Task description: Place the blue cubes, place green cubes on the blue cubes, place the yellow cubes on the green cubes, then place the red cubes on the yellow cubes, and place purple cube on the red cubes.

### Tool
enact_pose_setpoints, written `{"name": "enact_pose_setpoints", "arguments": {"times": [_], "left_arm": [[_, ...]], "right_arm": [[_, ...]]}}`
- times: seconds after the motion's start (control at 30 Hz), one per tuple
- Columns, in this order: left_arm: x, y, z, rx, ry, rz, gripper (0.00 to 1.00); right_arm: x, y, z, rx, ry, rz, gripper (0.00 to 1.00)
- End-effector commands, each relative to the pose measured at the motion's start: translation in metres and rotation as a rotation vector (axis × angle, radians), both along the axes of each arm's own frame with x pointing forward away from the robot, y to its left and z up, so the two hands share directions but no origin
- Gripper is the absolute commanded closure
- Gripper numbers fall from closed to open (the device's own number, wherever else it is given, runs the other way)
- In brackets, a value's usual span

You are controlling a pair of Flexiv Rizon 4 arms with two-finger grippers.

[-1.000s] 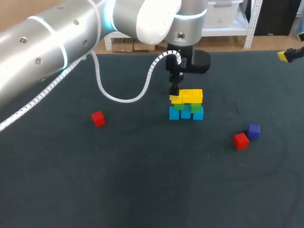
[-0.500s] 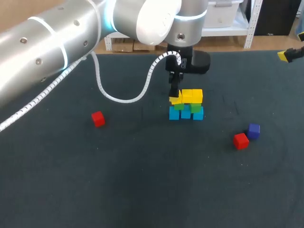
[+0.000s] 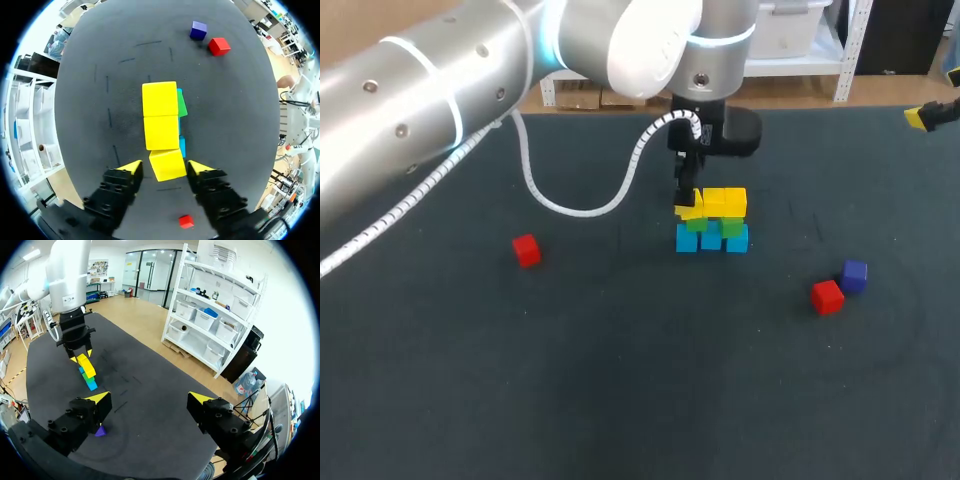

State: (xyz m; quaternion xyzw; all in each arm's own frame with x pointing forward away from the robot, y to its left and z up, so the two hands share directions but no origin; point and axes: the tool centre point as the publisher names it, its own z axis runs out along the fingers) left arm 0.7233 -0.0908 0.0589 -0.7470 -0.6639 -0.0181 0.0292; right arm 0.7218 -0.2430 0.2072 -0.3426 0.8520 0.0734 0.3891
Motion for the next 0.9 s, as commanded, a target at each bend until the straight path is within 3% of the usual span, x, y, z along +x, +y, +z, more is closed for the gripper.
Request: {"name": "enact_pose_setpoints", "arguments": {"times": [0.03, 0.1, 0.53, 0.9], "left_arm": [[0.0006, -0.0009, 0.0000, 0.004, -0.003, 0.000, 0.68], [0.0006, -0.0010, 0.0000, 0.006, -0.005, -0.002, 0.75], [0.0000, -0.0004, -0.0010, 0.010, -0.008, -0.006, 0.78], [0.0004, -0.0008, -0.0016, 0.014, -0.018, -0.019, 0.91]], "right_arm": [[-0.0040, 0.0017, -0.0001, -0.017, -0.019, -0.029, 0.00], [-0.0040, 0.0017, -0.0001, -0.017, -0.019, -0.029, 0.00], [-0.0040, 0.0017, -0.0001, -0.017, -0.019, -0.029, 0.00], [-0.0040, 0.0017, -0.0001, -0.017, -0.019, -0.029, 0.00]]}}
